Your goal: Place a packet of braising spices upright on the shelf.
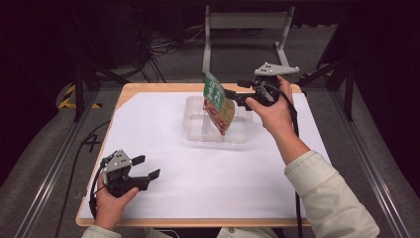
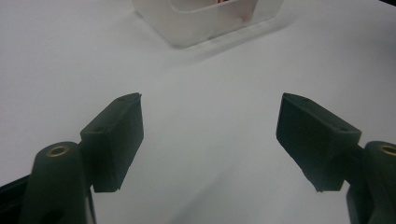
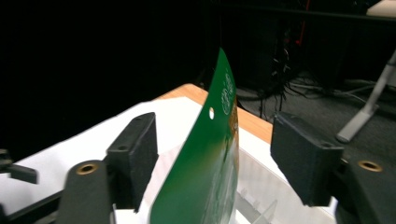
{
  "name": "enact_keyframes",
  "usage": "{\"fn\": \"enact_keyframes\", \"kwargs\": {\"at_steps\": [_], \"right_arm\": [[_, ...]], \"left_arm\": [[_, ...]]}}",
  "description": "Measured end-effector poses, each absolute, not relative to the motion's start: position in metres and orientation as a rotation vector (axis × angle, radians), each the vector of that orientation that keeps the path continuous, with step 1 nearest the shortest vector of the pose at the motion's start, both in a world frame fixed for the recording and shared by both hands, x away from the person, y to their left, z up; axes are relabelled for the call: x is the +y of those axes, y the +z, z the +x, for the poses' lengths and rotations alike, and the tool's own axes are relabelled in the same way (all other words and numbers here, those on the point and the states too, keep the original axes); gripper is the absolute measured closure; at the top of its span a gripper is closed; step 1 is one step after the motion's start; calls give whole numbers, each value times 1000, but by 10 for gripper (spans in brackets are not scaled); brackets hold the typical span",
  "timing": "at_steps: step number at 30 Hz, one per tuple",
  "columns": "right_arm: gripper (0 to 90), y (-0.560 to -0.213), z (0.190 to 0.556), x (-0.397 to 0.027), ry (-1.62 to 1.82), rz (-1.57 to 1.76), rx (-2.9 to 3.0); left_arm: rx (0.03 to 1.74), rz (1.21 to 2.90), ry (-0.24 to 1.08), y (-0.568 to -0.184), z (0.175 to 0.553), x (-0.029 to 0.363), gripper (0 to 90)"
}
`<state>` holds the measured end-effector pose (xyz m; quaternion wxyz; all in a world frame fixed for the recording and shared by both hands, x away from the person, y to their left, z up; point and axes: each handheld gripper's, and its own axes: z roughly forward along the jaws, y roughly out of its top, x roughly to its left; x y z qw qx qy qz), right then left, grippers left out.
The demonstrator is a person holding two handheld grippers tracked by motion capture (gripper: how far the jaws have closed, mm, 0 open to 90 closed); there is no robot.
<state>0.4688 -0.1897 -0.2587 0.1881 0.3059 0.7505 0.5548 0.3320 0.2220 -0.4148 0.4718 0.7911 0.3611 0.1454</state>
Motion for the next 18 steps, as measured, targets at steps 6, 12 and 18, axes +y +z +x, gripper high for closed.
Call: {"fn": "enact_keyframes", "kwargs": {"at_steps": [6, 12, 18], "right_arm": [[272, -247, 453, -204, 1633, 787, 2093], [265, -243, 439, -216, 1668, 723, 2083], [263, -241, 426, -230, 1687, 680, 2070]], "left_arm": [[879, 1928, 362, -413, 332, 222, 241], [870, 1915, 372, -411, 330, 224, 241], [863, 1894, 378, -409, 330, 227, 240]]}}
